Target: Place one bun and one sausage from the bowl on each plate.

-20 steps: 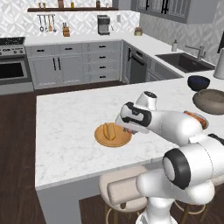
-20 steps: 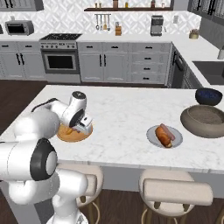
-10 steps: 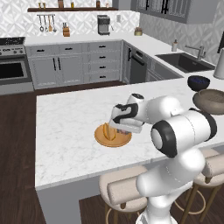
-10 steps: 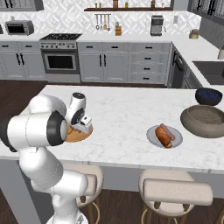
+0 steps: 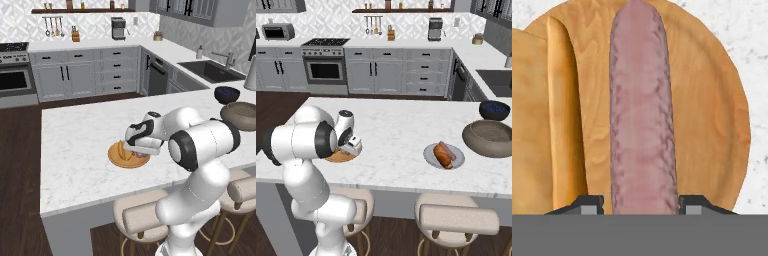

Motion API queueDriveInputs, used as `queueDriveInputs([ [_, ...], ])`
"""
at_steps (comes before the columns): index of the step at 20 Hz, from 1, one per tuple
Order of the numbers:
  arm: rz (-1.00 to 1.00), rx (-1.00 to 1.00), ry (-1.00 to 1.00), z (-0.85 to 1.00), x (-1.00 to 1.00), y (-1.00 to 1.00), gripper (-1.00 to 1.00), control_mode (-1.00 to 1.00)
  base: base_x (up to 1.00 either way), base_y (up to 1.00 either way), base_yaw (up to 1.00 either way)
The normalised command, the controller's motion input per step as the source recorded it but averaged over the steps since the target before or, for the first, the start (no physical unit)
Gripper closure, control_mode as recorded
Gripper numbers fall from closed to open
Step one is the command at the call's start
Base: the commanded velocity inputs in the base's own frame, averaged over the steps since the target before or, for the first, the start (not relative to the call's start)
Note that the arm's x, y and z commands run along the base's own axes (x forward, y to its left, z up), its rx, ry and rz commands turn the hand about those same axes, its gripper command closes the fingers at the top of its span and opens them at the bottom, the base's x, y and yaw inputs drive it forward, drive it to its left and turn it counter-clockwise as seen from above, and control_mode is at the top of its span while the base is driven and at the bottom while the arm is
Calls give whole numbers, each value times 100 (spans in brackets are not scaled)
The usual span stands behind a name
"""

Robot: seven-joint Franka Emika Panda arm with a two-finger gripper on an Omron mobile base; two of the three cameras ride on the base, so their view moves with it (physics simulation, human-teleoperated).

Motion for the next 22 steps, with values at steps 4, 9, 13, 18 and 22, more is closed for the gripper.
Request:
queueDriveInputs([
  [4,0,0,0,0,7,0,-100,-100,0,0,0],
  [9,0,-1,-2,25,-8,0,-100,-100,0,0,0],
  [13,-5,-5,-1,66,-24,-2,-100,-100,0,0,0],
  [18,-4,-8,-6,98,-34,-16,-100,-100,0,0,0],
  [22,0,-3,-17,100,-42,-64,-100,-100,0,0,0],
])
